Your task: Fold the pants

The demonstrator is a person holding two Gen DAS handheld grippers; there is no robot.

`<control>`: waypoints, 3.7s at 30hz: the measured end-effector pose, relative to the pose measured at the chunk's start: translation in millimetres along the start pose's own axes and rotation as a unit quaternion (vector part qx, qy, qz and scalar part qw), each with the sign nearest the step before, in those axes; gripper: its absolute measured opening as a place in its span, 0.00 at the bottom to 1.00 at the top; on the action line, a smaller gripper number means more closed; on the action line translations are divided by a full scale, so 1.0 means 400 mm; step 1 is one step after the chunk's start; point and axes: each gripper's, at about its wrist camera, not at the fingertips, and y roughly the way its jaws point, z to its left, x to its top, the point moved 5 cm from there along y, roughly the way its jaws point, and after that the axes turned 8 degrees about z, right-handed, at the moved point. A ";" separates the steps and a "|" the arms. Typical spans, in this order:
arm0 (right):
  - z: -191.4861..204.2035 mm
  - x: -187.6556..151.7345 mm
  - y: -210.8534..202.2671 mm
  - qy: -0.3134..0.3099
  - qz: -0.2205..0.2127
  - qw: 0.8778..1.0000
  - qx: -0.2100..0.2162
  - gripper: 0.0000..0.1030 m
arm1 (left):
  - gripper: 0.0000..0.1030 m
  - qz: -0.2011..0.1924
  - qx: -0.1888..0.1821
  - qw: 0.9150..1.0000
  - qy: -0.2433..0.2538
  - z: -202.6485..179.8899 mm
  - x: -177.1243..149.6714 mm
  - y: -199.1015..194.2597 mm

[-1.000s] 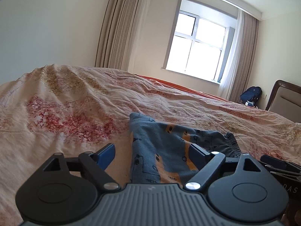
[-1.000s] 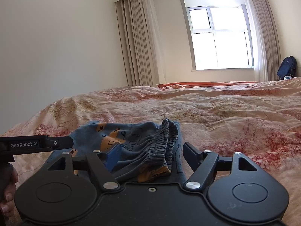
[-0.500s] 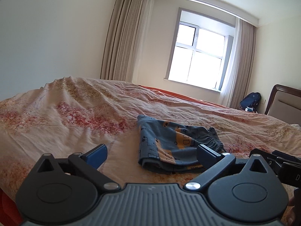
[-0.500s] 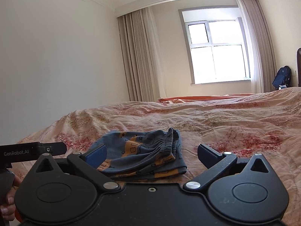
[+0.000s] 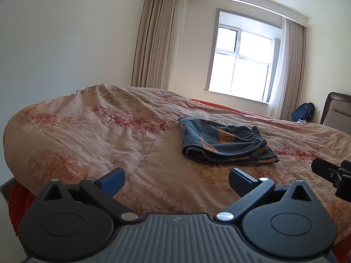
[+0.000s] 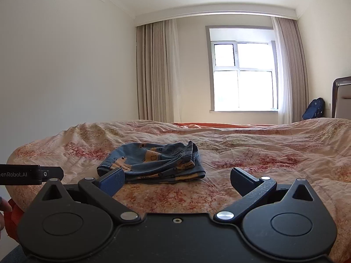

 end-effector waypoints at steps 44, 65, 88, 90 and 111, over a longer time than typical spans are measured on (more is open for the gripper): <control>0.019 -0.018 -0.005 -0.014 -0.012 1.000 -0.005 1.00 | 1.00 0.009 0.009 1.000 0.002 -0.005 -0.028 0.010; 0.020 -0.017 -0.005 -0.014 -0.012 1.000 -0.005 1.00 | 1.00 0.009 0.006 1.000 0.001 -0.005 -0.030 0.007; 0.026 -0.025 0.000 -0.017 -0.005 1.000 -0.002 1.00 | 1.00 0.014 0.009 1.000 -0.004 -0.008 -0.034 0.013; 0.025 -0.025 0.001 -0.017 -0.003 1.000 -0.001 1.00 | 1.00 0.015 0.009 1.000 -0.004 -0.008 -0.034 0.014; 0.027 -0.024 0.012 -0.021 0.010 1.000 0.004 1.00 | 1.00 0.031 0.008 0.999 -0.011 -0.006 -0.038 0.033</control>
